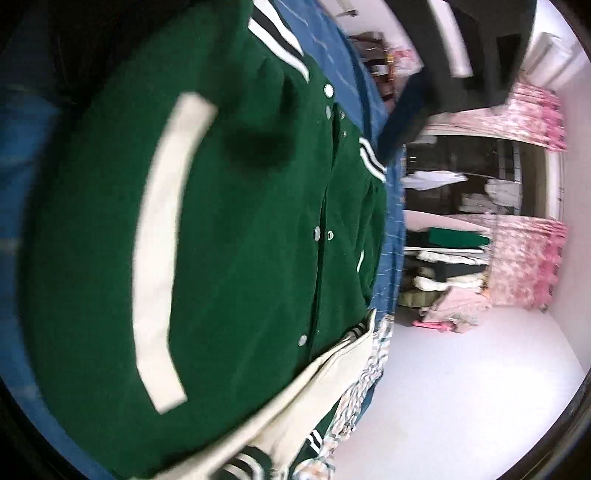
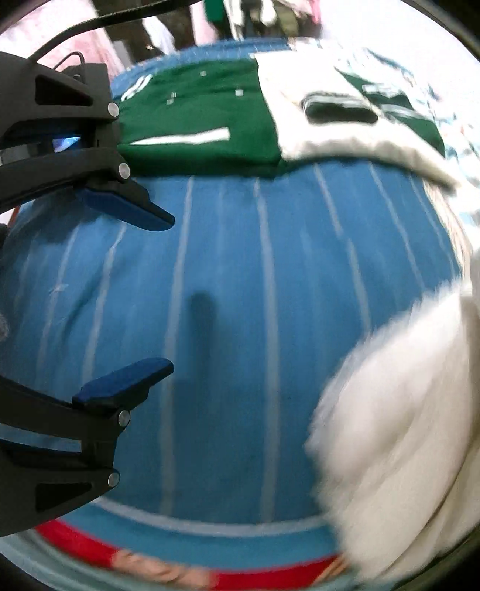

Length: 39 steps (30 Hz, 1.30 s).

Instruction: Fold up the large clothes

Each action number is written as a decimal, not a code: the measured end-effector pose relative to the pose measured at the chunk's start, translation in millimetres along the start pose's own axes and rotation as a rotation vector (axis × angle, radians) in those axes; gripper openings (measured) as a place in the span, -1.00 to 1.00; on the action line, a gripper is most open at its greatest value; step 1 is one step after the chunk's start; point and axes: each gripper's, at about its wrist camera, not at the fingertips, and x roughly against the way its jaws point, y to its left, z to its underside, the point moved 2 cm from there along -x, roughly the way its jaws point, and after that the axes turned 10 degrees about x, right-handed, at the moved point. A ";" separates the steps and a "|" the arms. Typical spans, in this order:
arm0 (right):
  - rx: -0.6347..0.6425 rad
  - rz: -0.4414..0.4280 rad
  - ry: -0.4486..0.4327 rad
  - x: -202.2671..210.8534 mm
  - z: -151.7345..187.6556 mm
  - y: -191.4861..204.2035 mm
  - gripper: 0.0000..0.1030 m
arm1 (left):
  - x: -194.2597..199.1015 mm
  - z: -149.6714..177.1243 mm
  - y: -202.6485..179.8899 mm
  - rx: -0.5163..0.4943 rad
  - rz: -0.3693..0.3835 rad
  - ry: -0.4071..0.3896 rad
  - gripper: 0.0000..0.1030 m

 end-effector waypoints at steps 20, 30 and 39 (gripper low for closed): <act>0.016 -0.613 -0.006 -123.4 -203.1 140.0 -0.17 | -20.3 -27.4 86.4 0.155 0.291 0.036 -0.77; 0.096 -0.385 -0.107 -30.3 -207.1 295.8 -0.67 | -85.8 -47.9 215.7 0.331 0.559 0.134 -0.68; 0.253 -0.128 -0.076 -62.0 -254.3 529.0 -0.67 | -258.1 -51.2 306.8 0.598 0.644 0.307 -0.50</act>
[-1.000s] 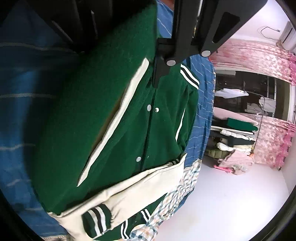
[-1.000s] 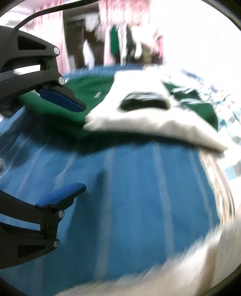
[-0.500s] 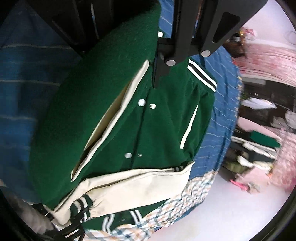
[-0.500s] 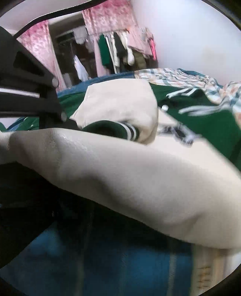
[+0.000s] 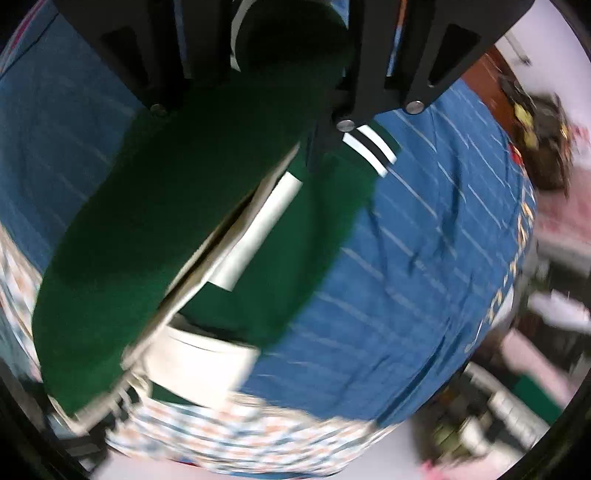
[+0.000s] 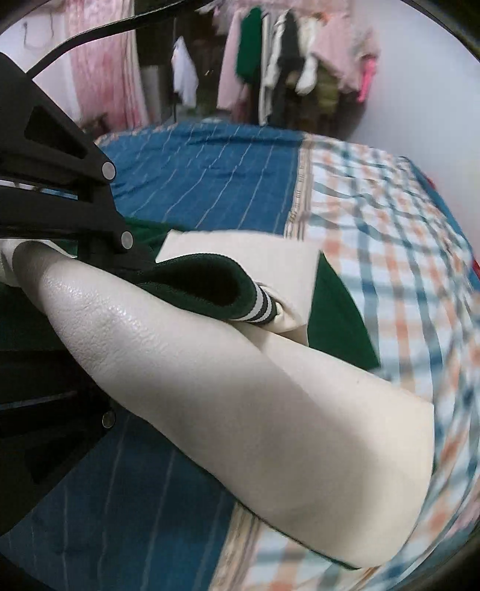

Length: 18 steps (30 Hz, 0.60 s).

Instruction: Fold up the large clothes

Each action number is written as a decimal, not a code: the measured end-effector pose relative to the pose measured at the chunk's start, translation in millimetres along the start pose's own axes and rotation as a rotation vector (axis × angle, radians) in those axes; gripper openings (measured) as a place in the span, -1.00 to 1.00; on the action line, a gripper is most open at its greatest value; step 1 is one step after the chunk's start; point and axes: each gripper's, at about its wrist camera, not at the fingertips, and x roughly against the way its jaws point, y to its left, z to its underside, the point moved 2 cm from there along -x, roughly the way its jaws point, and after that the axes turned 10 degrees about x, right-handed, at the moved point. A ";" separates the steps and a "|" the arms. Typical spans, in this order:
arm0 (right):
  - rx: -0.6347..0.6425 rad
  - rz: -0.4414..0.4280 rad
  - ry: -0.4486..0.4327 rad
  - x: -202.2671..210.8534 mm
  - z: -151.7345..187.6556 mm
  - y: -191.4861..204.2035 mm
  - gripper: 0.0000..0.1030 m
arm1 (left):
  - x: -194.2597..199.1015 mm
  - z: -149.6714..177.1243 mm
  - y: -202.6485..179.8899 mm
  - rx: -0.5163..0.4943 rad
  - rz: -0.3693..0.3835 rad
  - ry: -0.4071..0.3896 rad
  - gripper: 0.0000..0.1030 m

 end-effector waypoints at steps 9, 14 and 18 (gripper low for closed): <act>0.058 0.038 0.134 -160.8 -47.1 94.9 0.23 | -67.6 -21.8 123.0 0.309 0.084 0.116 0.37; 0.083 -0.262 0.084 -139.4 -33.7 101.3 0.25 | -55.1 15.0 167.5 0.411 0.110 0.163 0.37; 0.053 -0.194 0.027 -92.1 0.7 49.0 0.27 | -50.3 54.4 172.3 0.549 0.243 0.255 0.34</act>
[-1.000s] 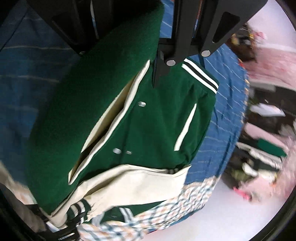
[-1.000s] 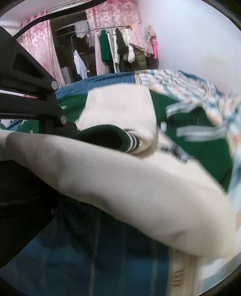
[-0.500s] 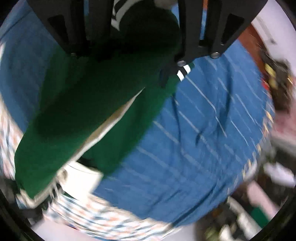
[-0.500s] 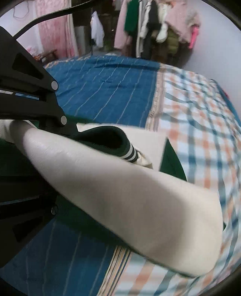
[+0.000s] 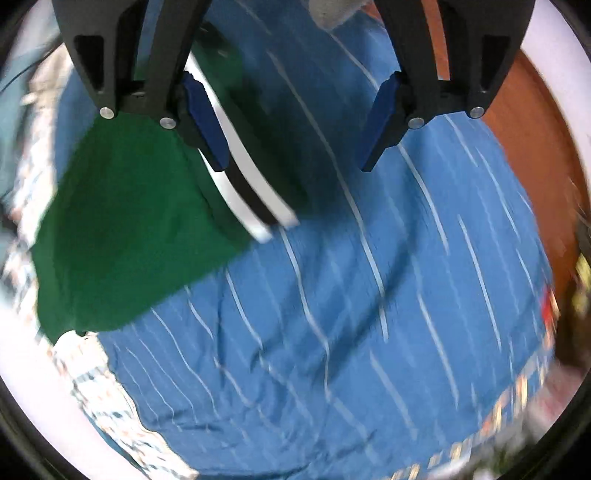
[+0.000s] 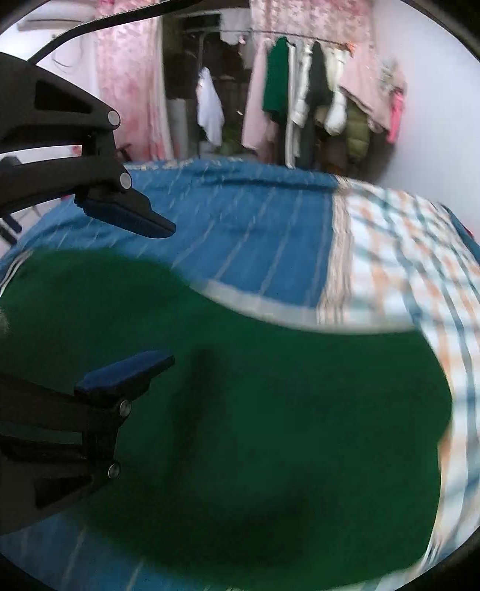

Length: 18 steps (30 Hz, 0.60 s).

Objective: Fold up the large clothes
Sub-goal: 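Fold the jacket over with the left gripper while the right gripper holds the other side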

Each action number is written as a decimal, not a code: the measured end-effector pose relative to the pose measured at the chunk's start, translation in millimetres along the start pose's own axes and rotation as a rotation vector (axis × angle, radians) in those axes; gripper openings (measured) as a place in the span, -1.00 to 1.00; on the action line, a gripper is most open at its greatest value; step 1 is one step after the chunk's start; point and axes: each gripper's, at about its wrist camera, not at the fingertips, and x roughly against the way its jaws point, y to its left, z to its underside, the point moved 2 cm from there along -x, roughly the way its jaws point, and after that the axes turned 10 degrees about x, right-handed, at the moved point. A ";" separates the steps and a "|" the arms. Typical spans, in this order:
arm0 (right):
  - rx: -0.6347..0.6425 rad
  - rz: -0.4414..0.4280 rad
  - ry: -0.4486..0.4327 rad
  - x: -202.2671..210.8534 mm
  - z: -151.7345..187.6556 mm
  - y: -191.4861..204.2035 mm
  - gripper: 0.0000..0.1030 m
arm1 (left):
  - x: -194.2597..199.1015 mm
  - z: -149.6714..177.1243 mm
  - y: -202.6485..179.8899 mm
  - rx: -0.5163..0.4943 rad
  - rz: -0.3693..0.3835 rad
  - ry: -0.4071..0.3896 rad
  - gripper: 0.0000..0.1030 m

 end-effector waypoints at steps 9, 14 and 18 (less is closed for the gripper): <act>-0.256 0.052 -0.062 53.5 45.0 -194.8 0.28 | -75.8 32.6 -32.3 0.181 0.125 0.113 0.34; -0.262 -0.061 -0.131 27.5 -6.6 -247.8 0.28 | -77.2 27.9 -39.7 0.229 0.056 0.038 0.33; -0.276 -0.158 -0.161 -0.2 -43.2 -259.8 0.31 | -74.4 27.1 -47.3 0.181 0.003 0.019 0.33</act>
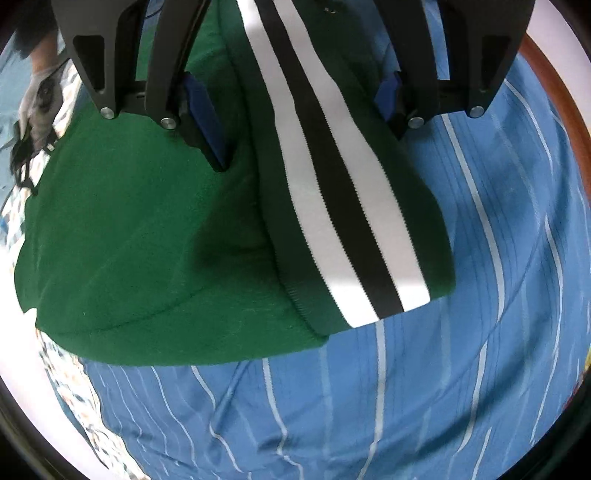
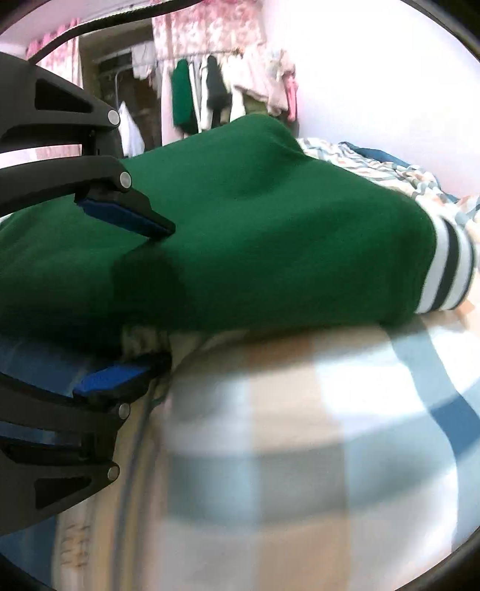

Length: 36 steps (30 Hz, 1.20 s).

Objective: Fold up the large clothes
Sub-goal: 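Fold the jacket over with the left gripper while the right gripper holds the other side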

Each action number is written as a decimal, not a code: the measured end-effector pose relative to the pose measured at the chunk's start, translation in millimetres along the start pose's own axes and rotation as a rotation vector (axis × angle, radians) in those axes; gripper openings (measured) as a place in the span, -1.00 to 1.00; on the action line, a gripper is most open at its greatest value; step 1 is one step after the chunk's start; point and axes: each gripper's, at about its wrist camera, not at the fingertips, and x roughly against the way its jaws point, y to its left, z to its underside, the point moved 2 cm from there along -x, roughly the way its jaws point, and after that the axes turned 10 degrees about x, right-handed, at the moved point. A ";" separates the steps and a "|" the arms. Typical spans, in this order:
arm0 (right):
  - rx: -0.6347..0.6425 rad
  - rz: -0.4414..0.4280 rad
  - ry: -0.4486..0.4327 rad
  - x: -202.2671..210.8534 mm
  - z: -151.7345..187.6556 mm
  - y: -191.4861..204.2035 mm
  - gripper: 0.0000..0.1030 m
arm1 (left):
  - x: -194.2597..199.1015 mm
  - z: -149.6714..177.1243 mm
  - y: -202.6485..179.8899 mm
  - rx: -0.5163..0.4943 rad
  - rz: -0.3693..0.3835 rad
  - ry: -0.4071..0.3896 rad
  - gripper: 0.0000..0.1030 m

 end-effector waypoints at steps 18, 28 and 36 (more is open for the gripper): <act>-0.351 0.028 -0.263 146.4 192.0 -1.5 -0.71 | 73.7 -96.5 -45.9 -0.418 -0.113 -0.150 0.32; -0.648 0.256 -0.207 207.2 430.2 -49.7 -0.67 | 127.7 -41.6 40.1 -0.301 -0.136 -0.168 0.32; -0.424 0.385 0.031 200.4 430.0 -41.1 0.22 | 43.2 47.4 78.5 -0.010 0.114 0.137 0.32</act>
